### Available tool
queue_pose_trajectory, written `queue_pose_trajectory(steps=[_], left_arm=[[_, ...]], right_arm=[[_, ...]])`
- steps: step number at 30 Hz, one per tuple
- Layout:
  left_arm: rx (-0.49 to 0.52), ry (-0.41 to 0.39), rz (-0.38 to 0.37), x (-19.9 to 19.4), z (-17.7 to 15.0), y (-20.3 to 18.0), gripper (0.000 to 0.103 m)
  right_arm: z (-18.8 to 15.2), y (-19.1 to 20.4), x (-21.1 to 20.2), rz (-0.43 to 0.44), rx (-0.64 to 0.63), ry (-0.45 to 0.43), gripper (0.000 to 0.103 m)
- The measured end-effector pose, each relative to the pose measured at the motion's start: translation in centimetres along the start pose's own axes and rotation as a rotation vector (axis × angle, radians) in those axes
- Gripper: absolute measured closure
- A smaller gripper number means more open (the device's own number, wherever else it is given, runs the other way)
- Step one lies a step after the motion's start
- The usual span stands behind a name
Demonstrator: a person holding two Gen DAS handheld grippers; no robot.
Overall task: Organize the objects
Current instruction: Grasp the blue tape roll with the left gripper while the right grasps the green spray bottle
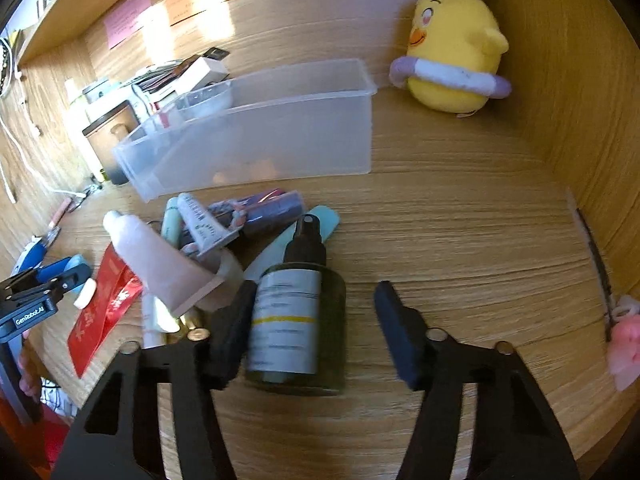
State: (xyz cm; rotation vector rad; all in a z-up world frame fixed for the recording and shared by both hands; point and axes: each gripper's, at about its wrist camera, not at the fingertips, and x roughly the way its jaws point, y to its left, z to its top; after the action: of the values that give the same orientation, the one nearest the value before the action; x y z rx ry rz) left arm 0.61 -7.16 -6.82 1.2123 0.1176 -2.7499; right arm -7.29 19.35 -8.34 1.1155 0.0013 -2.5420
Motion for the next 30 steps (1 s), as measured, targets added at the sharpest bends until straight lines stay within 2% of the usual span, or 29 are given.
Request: queue_pose_trajectory(steps=[2, 6, 13, 21, 30], left_arm=[[0.006, -0.008, 0.0, -0.1, 0.1, -0.2, 0.064], [0.013, -0.026, 0.006, -0.4, 0.6, -0.6, 0.065], [-0.013, -0.104, -0.048, -2.3, 2.6, -1.5, 0.065], [-0.014, -0.174, -0.107, -3.3, 5.8, -2.9, 0.065], [-0.002, -0.244, -0.078, -3.2, 9.6, -4.0, 0.065]], right_arm=[[0.0, -0.3, 0.0, 0.006, 0.009, -0.002, 0.065], [-0.1, -0.6, -0.1, 0.003, 0.02, -0.016, 0.065], [0.9, -1.0, -1.6, -0.001, 0.022, -0.078, 0.065], [4.2, 0.1, -3.1, 0.029, -0.014, -0.18, 0.065], [8.2, 1.4, -2.5, 0.068, -0.079, -0.234, 0.065]])
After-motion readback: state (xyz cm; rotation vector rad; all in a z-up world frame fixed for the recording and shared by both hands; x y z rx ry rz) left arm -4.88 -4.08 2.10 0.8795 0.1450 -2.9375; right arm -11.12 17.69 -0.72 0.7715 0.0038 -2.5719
